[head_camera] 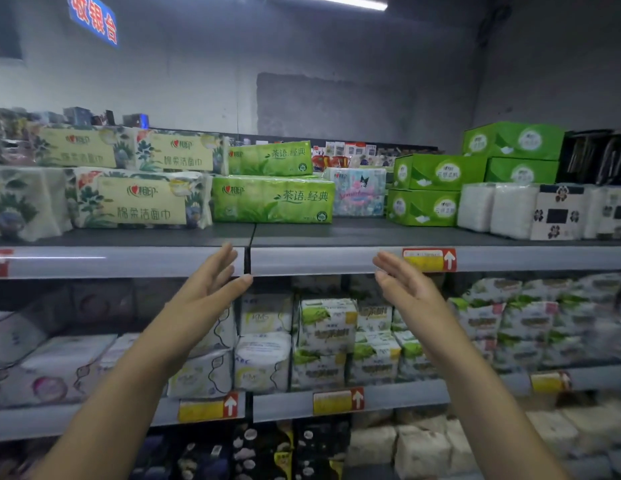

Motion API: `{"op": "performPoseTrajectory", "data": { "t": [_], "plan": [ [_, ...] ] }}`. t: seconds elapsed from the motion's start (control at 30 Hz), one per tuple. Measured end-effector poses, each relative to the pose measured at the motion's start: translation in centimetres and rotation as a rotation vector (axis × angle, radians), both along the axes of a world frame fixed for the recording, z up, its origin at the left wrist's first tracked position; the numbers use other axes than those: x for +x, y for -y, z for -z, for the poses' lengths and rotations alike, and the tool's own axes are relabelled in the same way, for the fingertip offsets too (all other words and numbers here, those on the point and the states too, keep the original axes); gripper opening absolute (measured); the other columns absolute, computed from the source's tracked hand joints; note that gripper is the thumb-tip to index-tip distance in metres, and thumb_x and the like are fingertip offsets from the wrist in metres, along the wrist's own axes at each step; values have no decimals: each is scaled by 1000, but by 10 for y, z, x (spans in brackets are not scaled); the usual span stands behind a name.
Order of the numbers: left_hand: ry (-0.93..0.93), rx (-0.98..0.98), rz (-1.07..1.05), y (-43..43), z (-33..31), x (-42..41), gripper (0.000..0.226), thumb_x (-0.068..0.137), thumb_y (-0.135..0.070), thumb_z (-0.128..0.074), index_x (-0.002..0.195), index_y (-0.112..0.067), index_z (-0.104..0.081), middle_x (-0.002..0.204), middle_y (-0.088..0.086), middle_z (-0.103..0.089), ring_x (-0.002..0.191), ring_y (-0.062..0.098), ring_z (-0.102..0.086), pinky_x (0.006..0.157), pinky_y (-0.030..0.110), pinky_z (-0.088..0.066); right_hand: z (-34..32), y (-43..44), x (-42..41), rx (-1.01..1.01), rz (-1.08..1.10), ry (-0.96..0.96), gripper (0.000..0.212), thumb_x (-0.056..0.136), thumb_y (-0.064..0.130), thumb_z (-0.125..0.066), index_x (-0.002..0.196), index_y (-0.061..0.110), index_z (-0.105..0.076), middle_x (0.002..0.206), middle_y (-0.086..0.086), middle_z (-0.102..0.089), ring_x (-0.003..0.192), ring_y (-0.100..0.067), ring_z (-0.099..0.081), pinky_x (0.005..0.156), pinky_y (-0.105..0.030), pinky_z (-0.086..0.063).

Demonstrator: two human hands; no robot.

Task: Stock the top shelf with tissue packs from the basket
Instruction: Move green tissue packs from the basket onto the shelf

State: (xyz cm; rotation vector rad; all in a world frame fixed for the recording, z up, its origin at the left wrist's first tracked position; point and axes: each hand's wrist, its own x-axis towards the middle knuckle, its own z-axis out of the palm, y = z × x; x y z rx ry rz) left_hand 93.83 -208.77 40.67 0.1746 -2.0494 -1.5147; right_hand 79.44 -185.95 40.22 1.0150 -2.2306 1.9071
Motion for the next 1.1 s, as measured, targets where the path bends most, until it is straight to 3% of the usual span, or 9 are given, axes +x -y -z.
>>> {"op": "performPoseTrajectory", "data": {
  "t": [0.17,0.3,0.43,0.63,0.77,0.9,1.1],
  "plan": [
    [36,21,17,-8,17,4,54,93,-32,-55,143,-43,-37,145,-28,-39,134,-5,-35,105,27,-29,14,-9,4,-28,17,68,36,96,33,-50,132,35,-46,132,21,-51,120,2,-49,104,-29,-40],
    [54,74,21,-16,34,6,55,92,-33,-56,143,-42,-38,141,-30,-41,126,-10,-39,103,24,-31,35,-16,9,-30,44,114,36,95,36,-51,131,35,-50,129,24,-53,120,1,-50,105,-31,-41],
    [104,148,45,-23,60,9,66,76,-48,-60,139,-46,-39,142,-28,-41,131,-4,-38,113,32,-30,56,-21,8,34,91,121,39,94,37,-51,134,34,-47,133,19,-51,120,0,-48,101,-27,-41],
    [145,262,28,-25,90,13,65,75,-47,-61,138,-45,-44,138,-28,-48,130,-4,-41,113,32,-30,79,-30,2,14,125,219,39,94,36,-54,133,32,-51,131,19,-53,123,-5,-49,107,-38,-40],
    [190,277,34,-26,101,12,68,75,-48,-60,140,-40,-44,139,-27,-48,130,-4,-40,116,35,-27,96,-26,7,29,109,248,40,94,36,-53,134,32,-50,131,21,-52,122,-2,-49,108,-36,-40],
    [231,291,37,-29,113,10,58,86,-41,-58,142,-38,-42,142,-24,-47,132,-2,-39,117,35,-25,111,-22,14,80,117,244,42,96,33,-51,137,28,-46,132,19,-49,108,10,-48,97,-21,-40],
    [285,343,42,-30,133,13,57,91,-38,-56,145,-35,-40,143,-21,-47,131,-1,-38,118,35,-23,134,-26,22,107,154,279,43,97,32,-50,138,24,-47,131,15,-52,114,2,-49,95,-20,-37]
  ]
}}
